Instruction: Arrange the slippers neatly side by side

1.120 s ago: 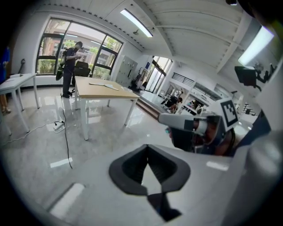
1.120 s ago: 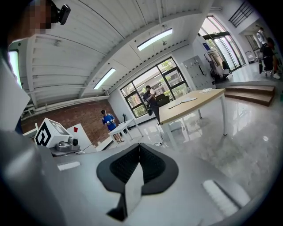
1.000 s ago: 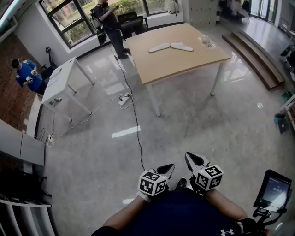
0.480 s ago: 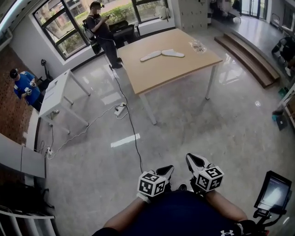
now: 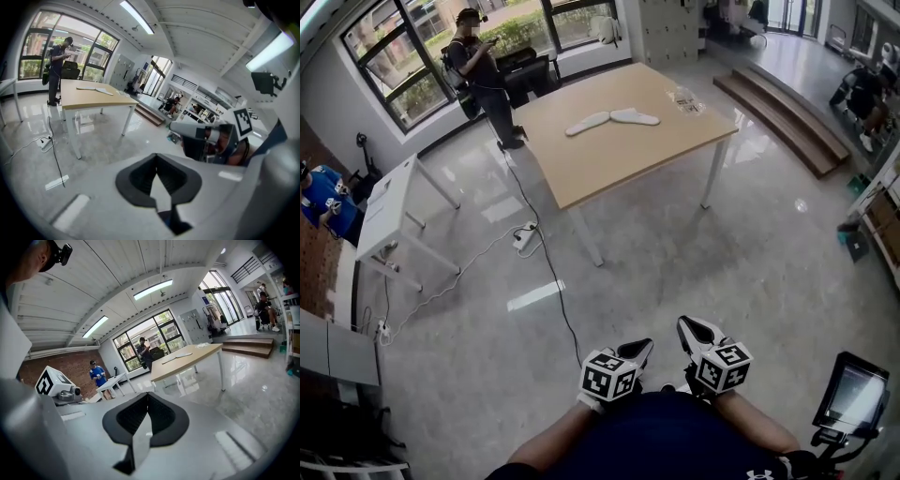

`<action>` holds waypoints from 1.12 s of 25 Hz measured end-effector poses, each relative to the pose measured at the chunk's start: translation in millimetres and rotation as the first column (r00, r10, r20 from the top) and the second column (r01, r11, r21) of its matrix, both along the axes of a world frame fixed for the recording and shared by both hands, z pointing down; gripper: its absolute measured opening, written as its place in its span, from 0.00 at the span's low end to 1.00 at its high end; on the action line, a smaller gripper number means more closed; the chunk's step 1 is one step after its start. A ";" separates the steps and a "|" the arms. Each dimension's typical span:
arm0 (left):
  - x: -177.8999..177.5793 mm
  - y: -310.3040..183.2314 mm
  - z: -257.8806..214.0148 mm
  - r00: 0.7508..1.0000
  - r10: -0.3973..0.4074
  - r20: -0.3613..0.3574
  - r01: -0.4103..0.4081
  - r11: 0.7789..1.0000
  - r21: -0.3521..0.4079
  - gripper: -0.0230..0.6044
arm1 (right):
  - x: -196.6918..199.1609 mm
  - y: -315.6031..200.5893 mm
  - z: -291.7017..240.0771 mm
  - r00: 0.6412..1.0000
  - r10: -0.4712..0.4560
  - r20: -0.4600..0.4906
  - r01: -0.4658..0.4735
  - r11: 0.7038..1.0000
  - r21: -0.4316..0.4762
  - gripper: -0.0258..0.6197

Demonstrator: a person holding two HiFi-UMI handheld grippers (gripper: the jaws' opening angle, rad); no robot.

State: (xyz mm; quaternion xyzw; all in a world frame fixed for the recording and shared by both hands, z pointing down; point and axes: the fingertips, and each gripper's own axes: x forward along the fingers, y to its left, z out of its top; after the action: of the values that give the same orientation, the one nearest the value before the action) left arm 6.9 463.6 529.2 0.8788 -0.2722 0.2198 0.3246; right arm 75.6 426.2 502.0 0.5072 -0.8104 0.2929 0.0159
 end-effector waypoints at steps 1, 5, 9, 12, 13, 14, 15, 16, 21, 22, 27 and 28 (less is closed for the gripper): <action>-5.1 -7.4 0.2 1.000 0.000 -0.003 0.000 1.000 -0.004 0.04 | -5.5 -6.6 0.6 1.000 -0.001 -0.004 0.001 1.000 -0.004 0.06; -25.4 -37.4 1.9 1.000 -0.014 -0.012 0.014 1.000 -0.017 0.04 | -26.8 -35.4 3.6 1.000 -0.014 -0.017 0.014 1.000 -0.014 0.06; -48.2 -63.0 6.2 0.999 -0.034 -0.025 0.033 0.999 -0.031 0.04 | -54.0 -61.0 9.5 0.999 -0.043 -0.030 0.042 0.999 -0.026 0.06; -65.2 -80.5 8.3 0.998 -0.051 -0.041 0.049 0.998 -0.045 0.04 | -73.2 -79.4 11.5 0.997 -0.063 -0.044 0.061 0.998 -0.035 0.06; -70.3 -86.0 8.9 0.997 -0.058 -0.047 0.056 0.997 -0.050 0.04 | -78.3 -85.1 12.0 0.996 -0.068 -0.049 0.066 0.997 -0.039 0.06; -75.2 -91.4 9.5 0.996 -0.067 -0.054 0.064 0.996 -0.056 0.04 | -82.9 -90.3 12.4 0.996 -0.073 -0.055 0.071 0.997 -0.044 0.06; -79.9 -96.6 10.1 0.995 -0.077 -0.063 0.073 0.995 -0.062 0.04 | -87.3 -95.0 12.8 0.995 -0.078 -0.062 0.075 0.996 -0.048 0.06; -84.6 -101.6 10.6 0.994 -0.085 -0.071 0.080 0.994 -0.068 0.04 | -91.9 -99.0 13.0 0.994 -0.083 -0.071 0.080 0.995 -0.052 0.06; -101.4 -124.9 16.5 0.989 -0.100 -0.110 0.090 0.992 -0.094 0.04 | -111.7 -114.7 14.2 0.986 -0.109 -0.127 0.102 0.993 -0.060 0.06; -102.0 -127.6 18.0 0.988 -0.099 -0.117 0.087 0.991 -0.099 0.04 | -112.4 -117.5 14.2 0.985 -0.108 -0.133 0.100 0.993 -0.063 0.06; -96.8 -134.8 19.3 0.987 -0.087 -0.138 0.071 0.991 -0.117 0.04 | -106.7 -124.9 15.9 0.984 -0.092 -0.151 0.079 0.993 -0.085 0.06; -96.2 -138.5 19.9 0.986 -0.089 -0.138 0.073 0.990 -0.119 0.04 | -107.0 -128.0 17.1 0.984 -0.097 -0.151 0.084 0.992 -0.089 0.06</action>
State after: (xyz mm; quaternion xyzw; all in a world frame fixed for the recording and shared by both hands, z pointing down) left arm -89.3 325.1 549.1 0.8605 -0.2709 0.1578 0.4015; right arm -31.4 298.2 519.1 0.4900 -0.8162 0.2845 0.1129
